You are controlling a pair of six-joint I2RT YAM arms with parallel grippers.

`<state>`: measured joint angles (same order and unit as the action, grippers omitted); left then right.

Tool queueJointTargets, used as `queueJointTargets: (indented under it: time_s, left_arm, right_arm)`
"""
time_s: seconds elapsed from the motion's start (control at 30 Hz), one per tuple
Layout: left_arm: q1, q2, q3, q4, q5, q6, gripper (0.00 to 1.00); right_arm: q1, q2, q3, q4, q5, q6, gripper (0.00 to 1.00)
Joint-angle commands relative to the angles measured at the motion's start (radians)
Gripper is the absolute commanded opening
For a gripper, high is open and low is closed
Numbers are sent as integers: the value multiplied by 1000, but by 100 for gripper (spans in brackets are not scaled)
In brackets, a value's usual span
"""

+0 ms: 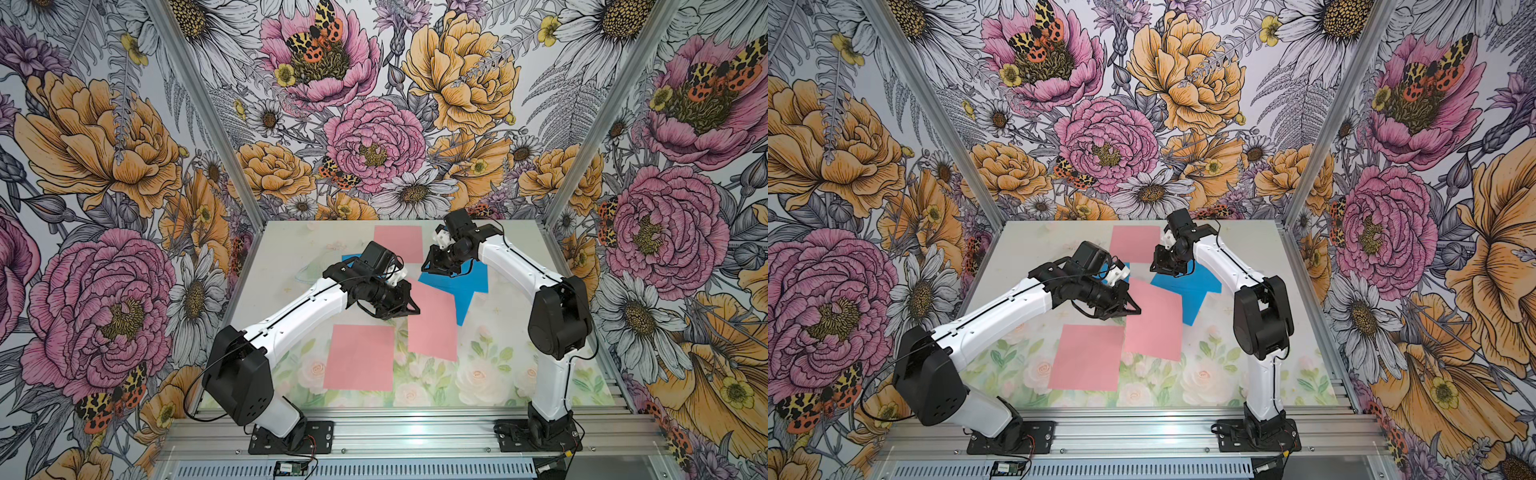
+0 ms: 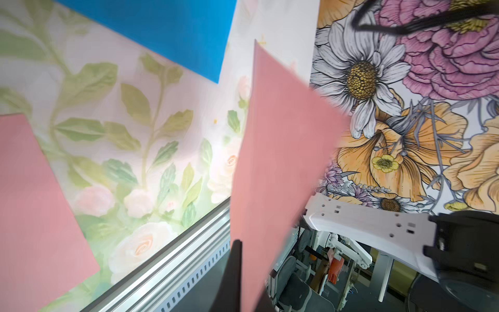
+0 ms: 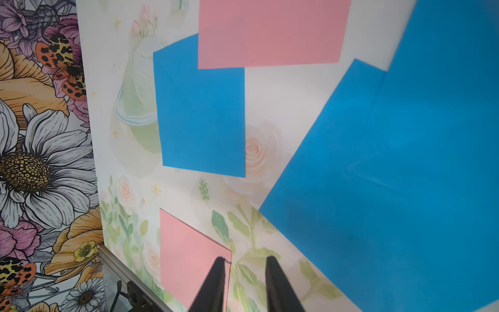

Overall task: Sort the scattered colored papers by color
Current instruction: Place the colored paper.

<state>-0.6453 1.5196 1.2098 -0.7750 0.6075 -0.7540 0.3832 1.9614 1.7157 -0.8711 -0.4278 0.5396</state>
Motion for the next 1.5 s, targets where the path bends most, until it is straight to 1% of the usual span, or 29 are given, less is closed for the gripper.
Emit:
queueJointTargets:
  time_s: [0.0, 0.1, 0.17, 0.27, 0.33, 0.47, 0.63, 0.77, 0.93, 1.03, 1.2, 1.47]
  left_arm:
    - [18, -14, -124, -35, -134, 7, 0]
    - [35, 4, -149, -64, -245, 49, 0]
    - [45, 39, -122, -99, -330, 85, 0]
    - [56, 99, -73, -114, -420, 128, 0]
    - [64, 142, -41, -126, -460, 162, 0]
    - [69, 217, 23, -191, -449, 244, 0]
    - [75, 242, 69, -298, -479, 352, 0]
    - [76, 251, 107, -390, -514, 431, 0]
    - [80, 257, 149, -495, -608, 514, 0]
    - [90, 258, 139, -500, -609, 522, 0]
    - [86, 223, 95, -496, -618, 493, 0]
    - [111, 189, 28, -466, -630, 467, 0]
  right_arm:
    - [-17, -74, -43, 17, 49, -28, 30]
    - [-32, -91, -100, 39, 39, -38, 30]
    - [-39, -97, -139, 60, 18, -43, 30]
    - [-40, -98, -172, 78, -5, -41, 30]
    - [-40, -99, -187, 92, -24, -29, 30]
    - [-41, -104, -202, 110, -42, -13, 30]
    - [-39, -113, -226, 136, -65, 3, 30]
    - [-34, -127, -272, 180, -91, 27, 30]
    - [3, -142, -350, 276, -136, 56, 30]
    - [50, -122, -357, 307, -143, 70, 30]
    - [129, -84, -343, 353, -139, 119, 30]
    - [214, -37, -357, 442, -129, 185, 29]
